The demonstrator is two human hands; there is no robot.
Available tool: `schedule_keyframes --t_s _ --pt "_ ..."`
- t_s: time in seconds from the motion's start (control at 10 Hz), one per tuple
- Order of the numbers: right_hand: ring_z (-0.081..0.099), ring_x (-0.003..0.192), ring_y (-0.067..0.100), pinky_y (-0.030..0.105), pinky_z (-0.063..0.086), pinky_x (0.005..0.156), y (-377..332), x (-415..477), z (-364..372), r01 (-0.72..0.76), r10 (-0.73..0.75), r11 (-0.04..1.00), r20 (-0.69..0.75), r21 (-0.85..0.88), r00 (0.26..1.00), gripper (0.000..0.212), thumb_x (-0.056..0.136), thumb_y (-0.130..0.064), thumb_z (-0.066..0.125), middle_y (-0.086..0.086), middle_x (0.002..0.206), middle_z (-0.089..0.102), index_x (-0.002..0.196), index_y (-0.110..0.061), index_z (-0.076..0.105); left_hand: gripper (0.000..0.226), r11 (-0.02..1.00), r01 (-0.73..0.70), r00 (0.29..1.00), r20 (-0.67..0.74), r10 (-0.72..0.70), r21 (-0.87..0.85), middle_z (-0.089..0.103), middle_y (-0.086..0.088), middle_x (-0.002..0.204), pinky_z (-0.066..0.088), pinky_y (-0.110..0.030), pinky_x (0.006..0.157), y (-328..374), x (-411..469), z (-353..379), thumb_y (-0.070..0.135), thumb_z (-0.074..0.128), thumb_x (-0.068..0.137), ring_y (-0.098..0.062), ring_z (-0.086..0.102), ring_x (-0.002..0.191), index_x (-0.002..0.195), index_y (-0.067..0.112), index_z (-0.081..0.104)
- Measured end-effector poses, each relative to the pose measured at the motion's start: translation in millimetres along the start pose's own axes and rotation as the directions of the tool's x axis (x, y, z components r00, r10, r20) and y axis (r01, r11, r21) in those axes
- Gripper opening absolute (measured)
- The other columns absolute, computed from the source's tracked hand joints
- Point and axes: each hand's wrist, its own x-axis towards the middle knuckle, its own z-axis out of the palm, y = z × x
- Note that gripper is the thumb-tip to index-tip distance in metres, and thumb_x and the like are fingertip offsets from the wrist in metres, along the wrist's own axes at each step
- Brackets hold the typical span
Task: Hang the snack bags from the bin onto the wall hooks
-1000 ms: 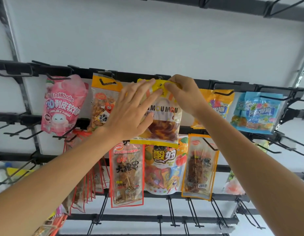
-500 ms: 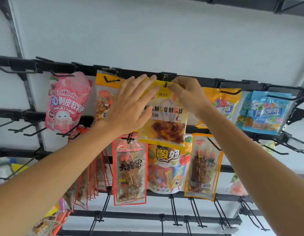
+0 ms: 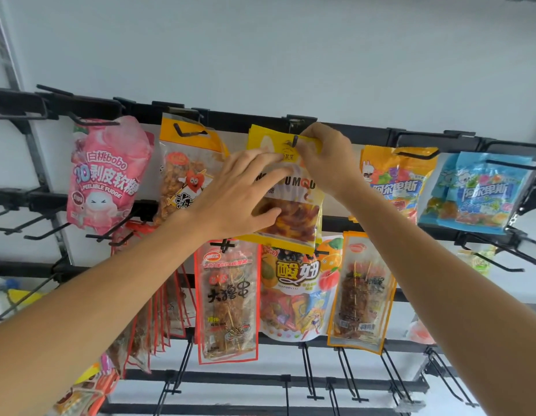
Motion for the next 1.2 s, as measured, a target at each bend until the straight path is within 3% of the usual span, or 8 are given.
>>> schedule_keyframes --t_s 0.1,0.2,0.3,0.5,0.6,0.9,1.1,1.2 --pt "0.052 0.097 0.019 0.029 0.042 0.075 6.2 -2.5 5.2 0.08 -0.097 0.981 -0.09 -0.177 0.991 0.02 0.094 -0.028 0.054 0.002 0.103 0.059 0.105 -0.014 0.061 0.066 0.999 -0.008 1.0 0.007 0.008 -0.035 0.041 -0.006 0.145 0.023 -0.042 0.109 -3.5 3.2 2.6 0.06 0.049 0.087 -0.028 0.032 0.134 0.141 0.023 0.045" --pt "0.047 0.098 0.025 0.034 0.039 0.079 4.9 -20.3 5.6 0.172 -0.295 0.891 -0.248 -0.42 0.923 0.025 0.088 -0.03 0.057 0.008 0.108 0.053 0.106 -0.012 0.058 0.076 1.0 -0.011 0.999 0.03 0.012 -0.018 0.038 -0.003 0.147 0.021 -0.04 0.109 -5.7 3.5 2.4 0.072 0.048 0.082 -0.026 0.031 0.134 0.144 0.027 0.041" --pt "0.047 0.104 0.027 0.038 0.036 0.082 11.1 -38.8 4.6 0.274 -0.444 0.796 -0.215 -0.539 0.87 0.023 0.09 -0.036 0.057 0.006 0.111 0.057 0.096 -0.015 0.064 0.08 1.0 -0.004 1.0 0.031 0.005 -0.009 0.038 -0.002 0.147 0.02 -0.041 0.109 -5.7 4.2 2.2 0.075 0.048 0.08 -0.027 0.031 0.134 0.145 0.029 0.039" --pt "0.044 0.13 0.029 0.048 0.029 0.107 26.7 -54.2 -2.7 0.39 -0.485 0.727 -0.021 -0.565 0.874 0.042 0.084 -0.052 0.059 0.002 0.129 0.059 0.11 -0.02 0.067 0.081 0.999 0.01 1.0 -0.009 -0.009 0.034 0.042 -0.004 0.142 0.028 -0.044 0.105 -4.3 8.8 3.0 0.08 0.048 0.077 -0.029 0.037 0.13 0.14 0.029 0.045" --pt "0.042 0.131 0.028 0.044 0.03 0.107 31.9 -56.4 -2.6 0.398 -0.42 0.738 0.09 -0.546 0.903 0.063 0.083 -0.063 0.057 0.004 0.144 0.048 0.129 -0.02 0.058 0.08 0.999 0.029 0.999 -0.021 -0.029 0.021 0.043 -0.003 0.142 0.028 -0.043 0.104 -4.8 9.3 7.8 0.078 0.051 0.075 -0.028 0.037 0.131 0.139 0.03 0.046" --pt "0.023 0.145 0.02 0.038 0.025 0.115 30.9 -60.2 -2.6 0.305 -0.231 0.808 0.205 -0.503 0.951 0.074 0.089 -0.054 0.056 -0.002 0.159 0.025 0.151 -0.021 0.031 0.082 0.993 0.11 0.992 0.049 -0.112 0.045 0.036 -0.01 0.148 0.028 -0.05 0.106 6.7 9.7 16.4 0.071 0.055 0.079 -0.034 0.032 0.136 0.146 0.027 0.037" --pt "0.019 0.146 0.02 0.044 0.029 0.115 9.9 -71.7 -16.7 0.179 -0.071 0.912 0.287 -0.37 0.955 0.067 0.093 -0.041 0.055 -0.004 0.161 0.019 0.152 -0.027 0.028 0.065 0.98 0.196 0.945 0.275 -0.179 -0.036 0.018 -0.008 0.16 0.016 -0.053 0.117 25.6 3.9 -10.2 0.048 0.053 0.093 -0.029 0.01 0.148 0.149 0.023 0.032" --pt "0.028 0.143 0.024 0.044 0.027 0.114 7.0 -83.5 -34.9 0.09 0.018 0.955 0.357 -0.283 0.934 0.059 0.094 -0.041 0.054 0.0 0.157 0.03 0.148 -0.027 0.037 0.058 0.963 0.263 0.888 0.406 -0.215 -0.066 0.019 -0.003 0.159 0.01 -0.049 0.118 44.7 -0.6 -34.4 0.046 0.045 0.099 -0.023 0.006 0.147 0.151 0.024 0.03"
